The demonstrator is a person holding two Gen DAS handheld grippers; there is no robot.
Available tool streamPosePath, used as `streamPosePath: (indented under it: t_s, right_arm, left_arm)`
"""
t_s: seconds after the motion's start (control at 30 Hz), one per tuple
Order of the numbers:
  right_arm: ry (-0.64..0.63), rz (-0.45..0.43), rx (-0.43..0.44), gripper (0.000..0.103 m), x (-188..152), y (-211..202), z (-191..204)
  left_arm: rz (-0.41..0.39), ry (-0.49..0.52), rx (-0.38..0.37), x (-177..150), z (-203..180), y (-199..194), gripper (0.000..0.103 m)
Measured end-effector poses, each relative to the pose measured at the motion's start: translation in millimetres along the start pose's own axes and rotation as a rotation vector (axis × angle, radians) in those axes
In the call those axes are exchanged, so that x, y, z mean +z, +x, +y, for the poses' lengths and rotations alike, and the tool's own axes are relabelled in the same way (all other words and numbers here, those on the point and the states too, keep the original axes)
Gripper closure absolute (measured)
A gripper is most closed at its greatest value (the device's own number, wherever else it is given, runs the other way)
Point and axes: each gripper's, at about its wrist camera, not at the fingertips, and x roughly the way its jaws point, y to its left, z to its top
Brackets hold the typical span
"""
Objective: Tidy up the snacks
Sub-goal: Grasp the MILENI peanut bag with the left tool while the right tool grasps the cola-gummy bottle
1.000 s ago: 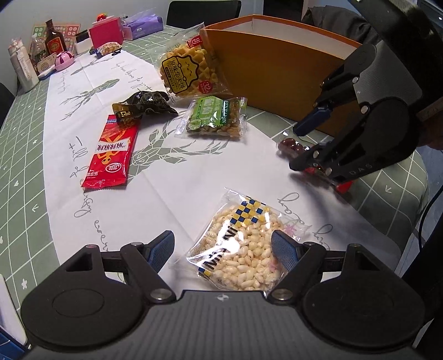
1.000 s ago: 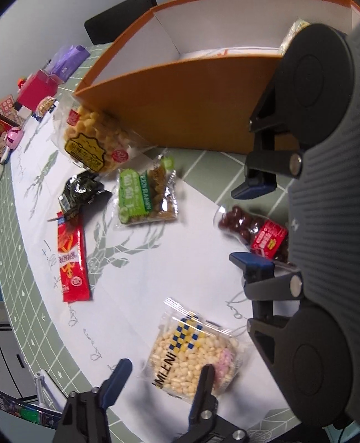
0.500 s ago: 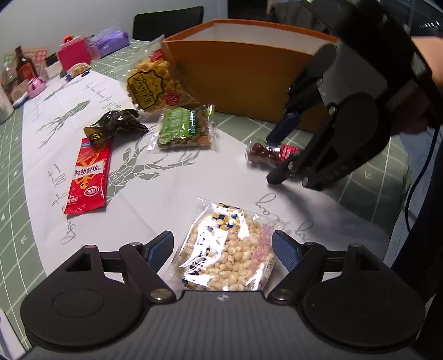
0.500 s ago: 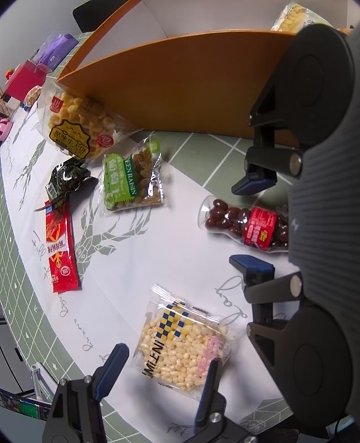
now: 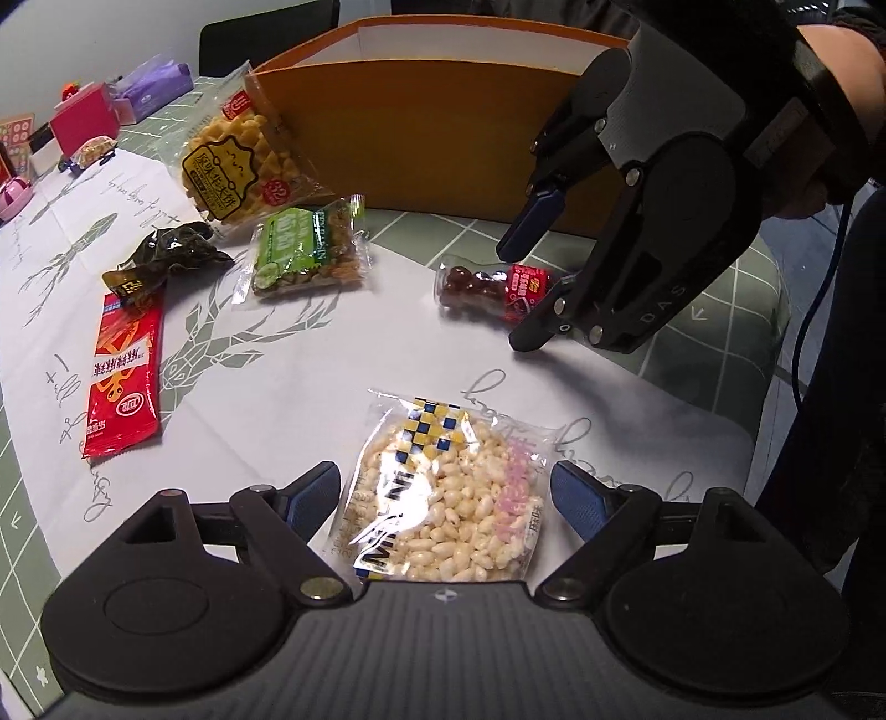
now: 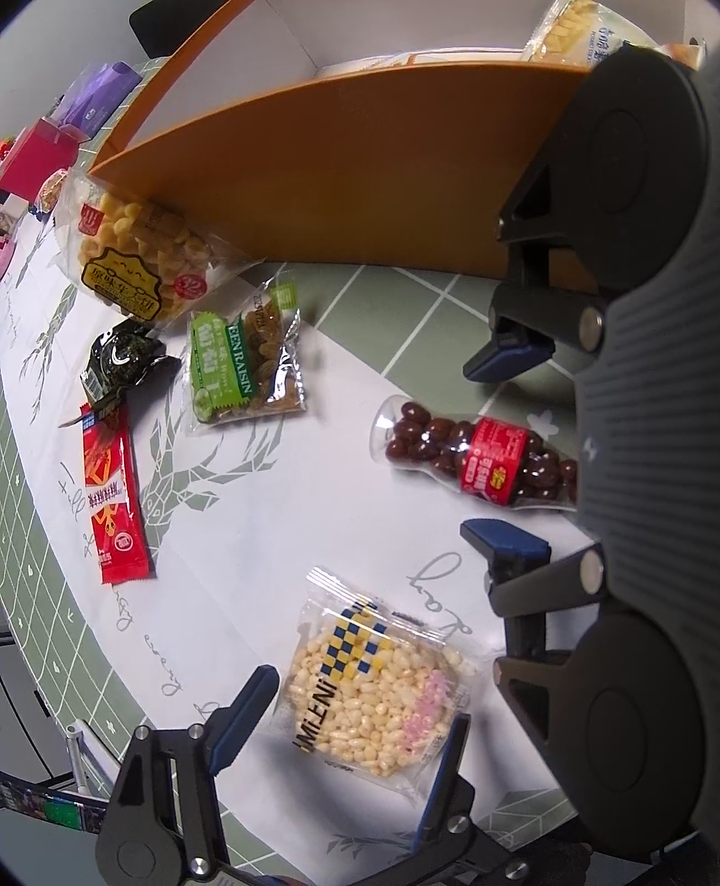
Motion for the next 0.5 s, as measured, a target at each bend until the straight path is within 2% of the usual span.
streamPosePath:
  t_s: [0.07,0.17,0.27,0.33,0.4,0.5]
  right_arm:
    - [-0.012,0.014,0.012,0.05,-2,0,2]
    - [-0.023,0.015,0.016,0.057,-3,1,4]
    - [-0.026,0.011,0.015,0.066,-3,0,5]
    - [-0.027,0.01,0.014,0.07,-3,0,5]
    - [-0.029,0.008,0.013,0.07,-3,0,5]
    - [-0.031,0.007,0.011,0.07,-4,-1,5]
  left_arm:
    - [0.025,0.013,-0.005,-2,-2,4,0.003]
    - [0.089,0.06,-0.02,-4,-10,15,0.001]
    - [0.064,0.08,-0.017,-4,-18,16,0.002]
    - [0.05,0.071,0.012,0,-19,15,0.01]
    - [0.041,0.059,0.052,2,-18,15,0.011]
    - [0.04,0.027,0.059,4,-13,14,0.011]
